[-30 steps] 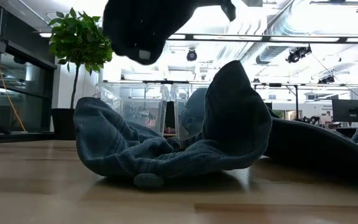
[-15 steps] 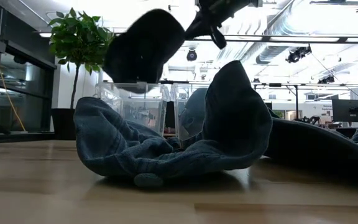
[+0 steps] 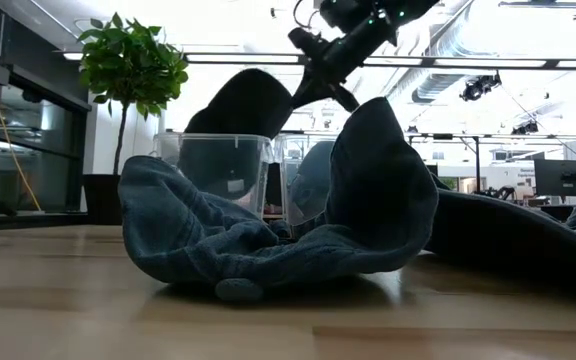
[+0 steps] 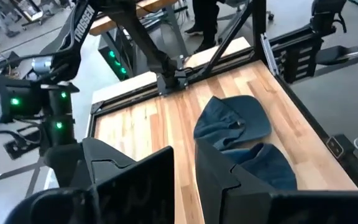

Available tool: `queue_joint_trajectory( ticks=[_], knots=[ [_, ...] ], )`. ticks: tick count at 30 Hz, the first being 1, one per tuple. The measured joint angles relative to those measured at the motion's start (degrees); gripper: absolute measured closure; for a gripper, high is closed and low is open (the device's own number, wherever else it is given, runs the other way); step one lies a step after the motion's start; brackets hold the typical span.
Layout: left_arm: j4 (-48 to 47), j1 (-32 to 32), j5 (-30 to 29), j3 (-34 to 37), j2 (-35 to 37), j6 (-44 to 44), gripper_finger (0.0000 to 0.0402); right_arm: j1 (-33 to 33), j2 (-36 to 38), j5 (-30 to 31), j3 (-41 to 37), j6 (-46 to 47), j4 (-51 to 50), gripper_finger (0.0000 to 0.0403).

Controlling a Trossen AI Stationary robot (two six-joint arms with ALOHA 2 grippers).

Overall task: Pick & Place hat
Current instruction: Put the top blue cap into the left transparent bin

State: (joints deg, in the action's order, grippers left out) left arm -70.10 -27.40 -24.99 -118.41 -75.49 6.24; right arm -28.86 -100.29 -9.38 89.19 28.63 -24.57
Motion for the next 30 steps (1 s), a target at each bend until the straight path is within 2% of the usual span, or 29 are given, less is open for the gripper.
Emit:
queue_joint_trajectory(
  ticks=[11,23,30],
  knots=[
    [-2.2,0.0,-1.0,0.0,6.3,1.0,0.0401,-0.1,-2.1,3.5,0.0,-0.3,0.6,0.0403],
    [-2.5,0.0,-3.1,0.0,11.0,1.4,0.0401,-0.3,-2.1,2.0,0.0,-3.4,0.1,0.0401],
    [-3.6,0.0,-3.2,0.0,11.3,1.4,0.0401,-0.3,-2.1,1.7,0.0,-5.0,0.2,0.0354]
  ],
)
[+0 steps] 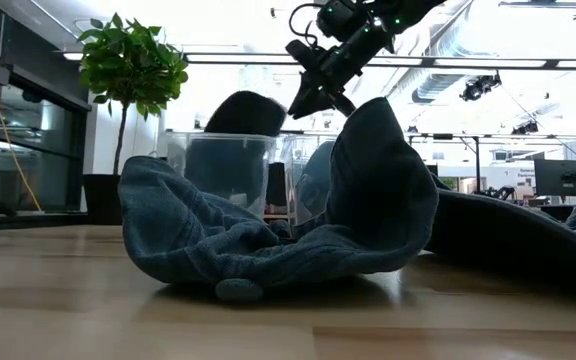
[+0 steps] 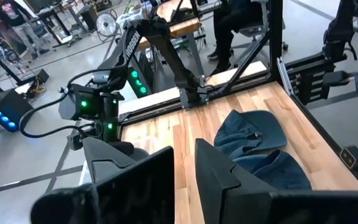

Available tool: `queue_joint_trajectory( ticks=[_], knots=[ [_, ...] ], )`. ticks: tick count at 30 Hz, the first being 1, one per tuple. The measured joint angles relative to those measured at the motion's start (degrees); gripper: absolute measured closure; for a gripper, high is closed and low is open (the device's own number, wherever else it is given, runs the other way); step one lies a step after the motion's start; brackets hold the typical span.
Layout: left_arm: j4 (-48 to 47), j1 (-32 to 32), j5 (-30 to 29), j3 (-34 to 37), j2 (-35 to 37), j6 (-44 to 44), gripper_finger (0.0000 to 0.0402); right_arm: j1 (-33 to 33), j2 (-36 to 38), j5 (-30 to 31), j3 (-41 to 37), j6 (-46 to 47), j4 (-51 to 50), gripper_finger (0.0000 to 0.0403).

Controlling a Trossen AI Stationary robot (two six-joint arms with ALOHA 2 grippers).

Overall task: Pick & Place hat
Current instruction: Put the top blue cap into the left transparent bin, then put the right blue cap into the left transparent bin

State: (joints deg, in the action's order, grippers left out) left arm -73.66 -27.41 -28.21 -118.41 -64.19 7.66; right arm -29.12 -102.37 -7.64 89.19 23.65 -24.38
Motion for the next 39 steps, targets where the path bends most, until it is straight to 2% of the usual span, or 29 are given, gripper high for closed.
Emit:
queue_joint_trajectory(
  ticks=[6,11,16,19,24,30,36,39],
  knots=[
    [-0.2,0.0,0.0,0.0,0.0,0.0,0.0401,0.0,0.0,-2.1,0.0,-1.2,1.2,0.0299],
    [-0.3,0.0,0.0,0.0,-0.1,0.0,0.0401,0.0,0.0,-3.7,0.0,-1.7,2.4,0.0271],
    [-0.3,0.0,0.1,0.0,0.0,-0.6,0.0401,-0.2,0.9,-7.6,0.0,-5.3,2.4,0.0263],
    [-0.7,0.0,0.3,0.0,0.0,-0.7,0.0401,-0.1,2.4,-11.3,0.0,-10.7,1.2,0.0267],
    [-0.9,0.0,0.4,1.6,0.0,-1.8,0.0401,1.9,6.0,-17.1,0.0,-19.8,-6.4,0.0274],
    [3.9,0.0,0.2,12.6,3.8,-5.0,0.0401,7.4,11.6,-15.7,0.0,-26.4,-21.3,0.0285],
    [17.0,0.0,0.2,29.9,12.5,-6.5,0.0401,13.3,13.8,-14.5,0.0,-22.5,-34.0,0.0290],
    [23.7,0.0,-0.8,38.4,17.8,-7.5,0.0401,15.9,14.2,-14.5,-2.4,-21.7,-35.5,0.0289]
  ],
)
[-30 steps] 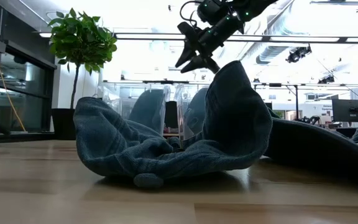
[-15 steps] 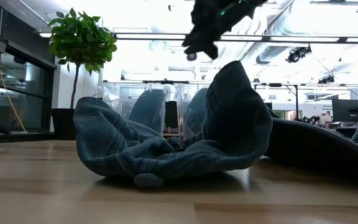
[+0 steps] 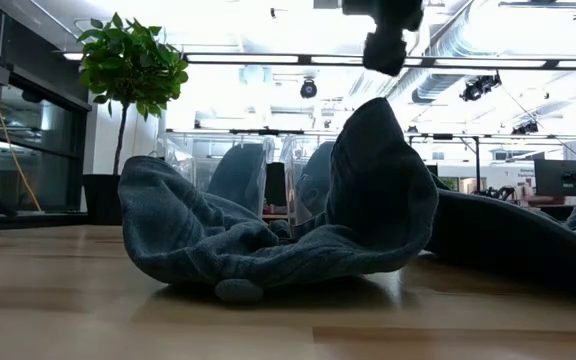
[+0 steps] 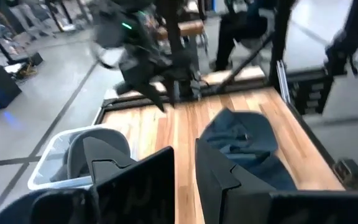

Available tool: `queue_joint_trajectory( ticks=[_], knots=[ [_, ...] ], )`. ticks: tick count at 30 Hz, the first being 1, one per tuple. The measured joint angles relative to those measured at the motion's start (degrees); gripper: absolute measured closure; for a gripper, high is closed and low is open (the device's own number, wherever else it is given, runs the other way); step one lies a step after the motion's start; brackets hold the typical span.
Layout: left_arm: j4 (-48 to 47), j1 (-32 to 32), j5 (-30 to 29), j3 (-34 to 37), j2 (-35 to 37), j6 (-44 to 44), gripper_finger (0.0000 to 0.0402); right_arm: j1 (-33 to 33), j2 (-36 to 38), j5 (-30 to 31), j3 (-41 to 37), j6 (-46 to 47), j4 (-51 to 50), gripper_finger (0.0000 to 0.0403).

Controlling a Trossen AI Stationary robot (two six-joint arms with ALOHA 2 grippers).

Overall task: Pick & Place hat
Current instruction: Put the right blue cap into the left transparent bin

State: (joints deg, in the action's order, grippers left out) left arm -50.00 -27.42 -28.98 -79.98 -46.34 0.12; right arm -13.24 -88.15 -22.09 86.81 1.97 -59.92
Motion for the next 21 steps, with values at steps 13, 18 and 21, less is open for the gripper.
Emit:
queue_joint_trajectory(
  ticks=[13,18,21],
  knots=[
    [19.7,0.0,-1.8,28.1,23.9,-1.9,0.0401,7.1,12.8,2.7,-24.9,10.6,13.5,0.0290],
    [27.1,0.0,-1.7,37.4,32.4,-0.5,0.0401,8.4,19.5,5.4,-30.4,16.1,16.8,0.0290],
    [31.8,0.0,-0.8,43.2,37.2,-0.1,0.0401,9.0,23.1,8.7,-32.2,18.4,16.9,0.0290]
  ],
)
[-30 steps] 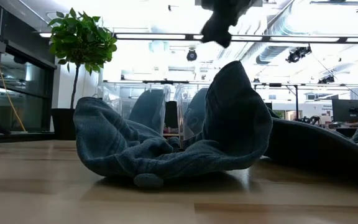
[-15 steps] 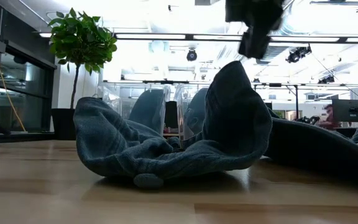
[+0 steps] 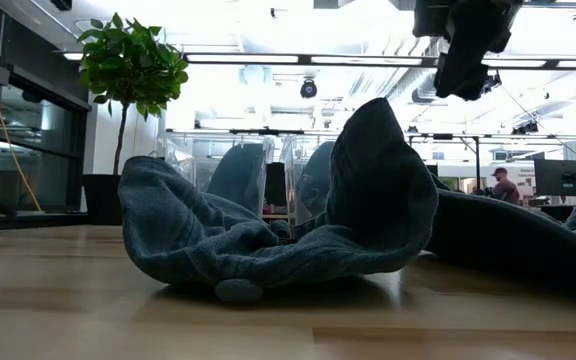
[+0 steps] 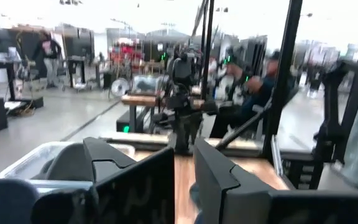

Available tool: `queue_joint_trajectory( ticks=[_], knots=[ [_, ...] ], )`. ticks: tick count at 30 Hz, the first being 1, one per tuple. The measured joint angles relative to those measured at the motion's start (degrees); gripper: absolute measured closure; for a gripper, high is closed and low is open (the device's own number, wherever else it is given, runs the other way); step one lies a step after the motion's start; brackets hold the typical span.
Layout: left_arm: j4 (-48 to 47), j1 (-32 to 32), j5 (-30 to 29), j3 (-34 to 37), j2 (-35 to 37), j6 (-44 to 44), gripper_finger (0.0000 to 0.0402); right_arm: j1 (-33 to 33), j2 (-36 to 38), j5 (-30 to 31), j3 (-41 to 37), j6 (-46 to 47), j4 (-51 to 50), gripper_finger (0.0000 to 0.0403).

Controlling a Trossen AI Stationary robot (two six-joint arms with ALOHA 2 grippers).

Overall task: Pick & Place hat
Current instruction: Put the right blue cap into the left transparent bin

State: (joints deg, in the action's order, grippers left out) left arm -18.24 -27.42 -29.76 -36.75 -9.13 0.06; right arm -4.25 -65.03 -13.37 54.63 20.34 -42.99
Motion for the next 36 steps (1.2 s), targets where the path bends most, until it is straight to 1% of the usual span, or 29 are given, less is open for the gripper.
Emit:
queue_joint_trajectory(
  ticks=[6,7,9,11,13,21,24,29,36],
  knots=[
    [8.4,0.0,2.2,10.5,8.6,1.0,0.0401,0.2,5.1,3.6,-0.8,2.7,0.5,0.0291],
    [9.3,0.0,2.2,11.9,9.0,1.0,0.0401,0.2,5.7,3.9,-0.8,3.1,0.5,0.0291],
    [9.7,0.0,2.1,13.6,8.7,1.0,0.0401,0.2,6.6,4.0,-0.8,3.7,0.5,0.0291],
    [9.9,0.0,3.5,15.2,8.7,-0.5,0.0401,0.2,7.3,4.0,-0.8,3.9,0.5,0.0291],
    [12.9,0.0,3.6,17.1,8.8,-1.8,0.0401,0.2,7.7,4.0,-0.8,3.9,0.5,0.0291],
    [18.2,0.0,4.1,23.2,8.7,-5.5,0.0401,0.4,7.7,3.7,-0.9,3.4,0.8,0.0291],
    [20.6,0.0,6.5,24.9,8.7,-7.1,0.0402,1.4,7.7,3.7,-0.9,2.5,0.8,0.0291],
    [22.8,0.0,6.6,28.3,8.7,-8.4,0.0402,3.5,7.7,3.7,-0.9,1.1,0.6,0.0291],
    [24.8,0.0,7.6,32.5,8.7,-12.5,0.0401,5.8,7.7,4.6,-0.9,0.2,0.2,0.0291]
  ],
)
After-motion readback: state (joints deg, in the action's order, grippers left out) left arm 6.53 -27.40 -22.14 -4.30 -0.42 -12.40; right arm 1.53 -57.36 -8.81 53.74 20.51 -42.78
